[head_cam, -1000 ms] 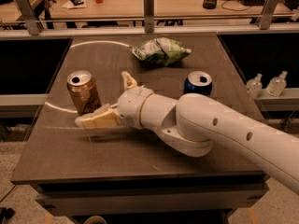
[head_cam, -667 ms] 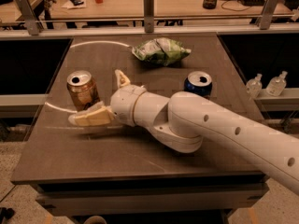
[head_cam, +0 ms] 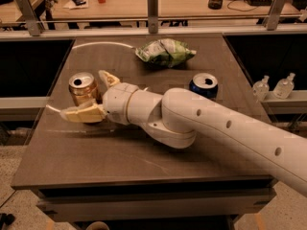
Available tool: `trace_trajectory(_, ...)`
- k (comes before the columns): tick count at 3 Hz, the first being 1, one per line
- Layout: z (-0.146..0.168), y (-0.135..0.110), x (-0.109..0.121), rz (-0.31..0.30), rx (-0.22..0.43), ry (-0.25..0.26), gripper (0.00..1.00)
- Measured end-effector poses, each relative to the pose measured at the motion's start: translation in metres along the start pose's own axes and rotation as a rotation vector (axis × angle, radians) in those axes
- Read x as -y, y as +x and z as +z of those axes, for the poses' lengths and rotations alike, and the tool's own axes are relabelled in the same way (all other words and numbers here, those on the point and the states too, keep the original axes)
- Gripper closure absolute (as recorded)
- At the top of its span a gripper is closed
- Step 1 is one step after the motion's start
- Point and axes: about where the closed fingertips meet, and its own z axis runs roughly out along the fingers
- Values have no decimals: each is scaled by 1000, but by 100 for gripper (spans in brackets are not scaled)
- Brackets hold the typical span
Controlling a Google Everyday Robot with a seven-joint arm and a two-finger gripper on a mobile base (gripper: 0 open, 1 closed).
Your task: Knock orange can over
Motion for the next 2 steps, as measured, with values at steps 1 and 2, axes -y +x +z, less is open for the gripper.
trace_trajectory(1,5,0,-1,-1,-9,-24,41)
trace_trajectory(2,2,2,0,7,-49,-34,65)
